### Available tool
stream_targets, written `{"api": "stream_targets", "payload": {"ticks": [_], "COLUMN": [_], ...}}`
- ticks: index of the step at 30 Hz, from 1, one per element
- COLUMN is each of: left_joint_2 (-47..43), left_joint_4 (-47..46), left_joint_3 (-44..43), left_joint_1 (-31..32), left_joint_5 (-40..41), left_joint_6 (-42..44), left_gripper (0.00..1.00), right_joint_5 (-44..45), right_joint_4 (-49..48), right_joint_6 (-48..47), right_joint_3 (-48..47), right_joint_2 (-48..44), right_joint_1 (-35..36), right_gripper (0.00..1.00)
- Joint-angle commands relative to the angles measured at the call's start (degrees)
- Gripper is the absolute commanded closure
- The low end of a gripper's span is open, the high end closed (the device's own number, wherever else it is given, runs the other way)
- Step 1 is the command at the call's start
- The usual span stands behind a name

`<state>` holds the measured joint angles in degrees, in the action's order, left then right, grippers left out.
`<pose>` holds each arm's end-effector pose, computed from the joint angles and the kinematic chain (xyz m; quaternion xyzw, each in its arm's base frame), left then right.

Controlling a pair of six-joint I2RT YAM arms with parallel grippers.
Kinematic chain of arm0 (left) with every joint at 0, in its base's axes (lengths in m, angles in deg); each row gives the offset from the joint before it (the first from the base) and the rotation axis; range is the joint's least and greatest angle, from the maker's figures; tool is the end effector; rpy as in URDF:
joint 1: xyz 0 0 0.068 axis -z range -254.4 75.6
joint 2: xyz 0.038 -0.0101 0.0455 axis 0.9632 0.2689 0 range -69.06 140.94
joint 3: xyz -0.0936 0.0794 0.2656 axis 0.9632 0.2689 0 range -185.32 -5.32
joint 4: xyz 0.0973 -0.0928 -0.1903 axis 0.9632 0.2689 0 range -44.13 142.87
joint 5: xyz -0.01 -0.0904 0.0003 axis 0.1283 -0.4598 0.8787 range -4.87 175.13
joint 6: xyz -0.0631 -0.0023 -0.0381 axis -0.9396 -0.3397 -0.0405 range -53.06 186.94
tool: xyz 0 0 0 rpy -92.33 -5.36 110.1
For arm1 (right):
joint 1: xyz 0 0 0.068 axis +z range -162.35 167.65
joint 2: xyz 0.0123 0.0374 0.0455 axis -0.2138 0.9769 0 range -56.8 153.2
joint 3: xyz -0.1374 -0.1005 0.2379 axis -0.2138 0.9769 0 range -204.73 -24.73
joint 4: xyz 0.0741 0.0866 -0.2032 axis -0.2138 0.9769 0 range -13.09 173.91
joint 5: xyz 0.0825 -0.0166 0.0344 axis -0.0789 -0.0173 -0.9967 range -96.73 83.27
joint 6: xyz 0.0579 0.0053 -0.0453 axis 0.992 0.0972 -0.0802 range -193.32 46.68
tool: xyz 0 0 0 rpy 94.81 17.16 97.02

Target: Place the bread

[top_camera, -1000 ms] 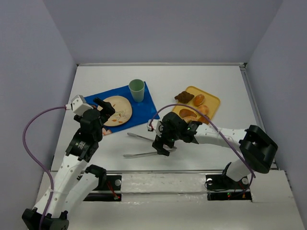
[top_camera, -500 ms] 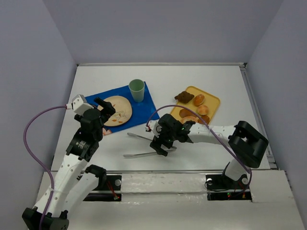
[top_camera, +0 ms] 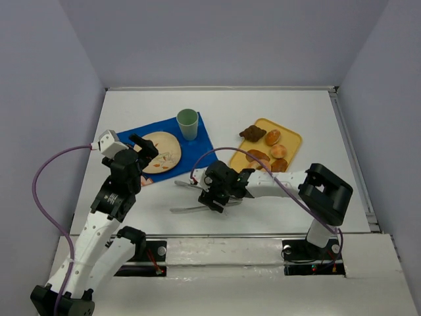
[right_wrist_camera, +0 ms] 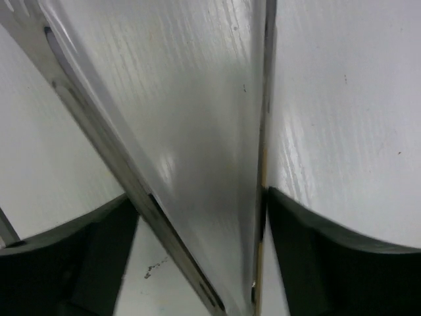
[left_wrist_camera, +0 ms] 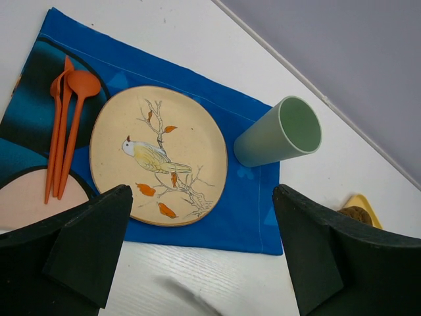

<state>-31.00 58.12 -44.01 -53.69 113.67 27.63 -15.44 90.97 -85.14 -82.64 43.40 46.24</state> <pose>0.1369 -0.0204 0.3254 -0.2750 0.7161 -0.1409 0.6259 0.1713 0.2985 0.1812 -0.5681 0.7673 0.1813 0.2359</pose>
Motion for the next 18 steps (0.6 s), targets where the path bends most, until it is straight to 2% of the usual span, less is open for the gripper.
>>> {"api": "stream_targets", "payload": {"ticks": [1, 3, 4, 8, 12, 15, 18], "left_joint_2": [-0.71, -0.8, -0.97, -1.59, -2.47, -2.73, -2.91], "left_joint_4": [-2.23, -2.23, -2.14, -2.06, -2.14, -2.23, -2.84], "left_joint_3": [0.64, 0.64, 0.64, 0.73, 0.82, 0.99, 0.99], "left_joint_1": [-0.32, -0.32, -0.32, -0.32, -0.32, -0.32, -0.32], "left_joint_5": [1.35, 1.17, 1.17, 1.17, 1.17, 1.08, 0.65], "left_joint_6": [0.64, 0.64, 0.64, 0.64, 0.55, 0.64, 0.72], "left_gripper": [0.01, 0.01, 0.01, 0.01, 0.01, 0.01, 0.01], "right_joint_5": [2.64, 2.21, 2.12, 2.65, 6.41, 14.05, 25.29], "right_joint_4": [-1.06, -0.45, -0.18, 0.7, 0.7, 2.1, 5.87], "right_joint_6": [1.79, 2.67, 2.93, 4.6, 11.25, 19.6, 28.38], "right_joint_3": [0.25, -0.01, -0.1, -0.36, -0.45, 0.43, 1.92], "right_joint_2": [-0.09, -1.15, -1.67, -5.97, -13.18, -19.41, -26.97], "right_joint_1": [0.82, 0.83, 0.83, 1.35, 1.35, 1.35, 1.35], "right_gripper": [0.4, 0.58, 0.62, 0.7, 0.77, 0.79, 0.81]}}
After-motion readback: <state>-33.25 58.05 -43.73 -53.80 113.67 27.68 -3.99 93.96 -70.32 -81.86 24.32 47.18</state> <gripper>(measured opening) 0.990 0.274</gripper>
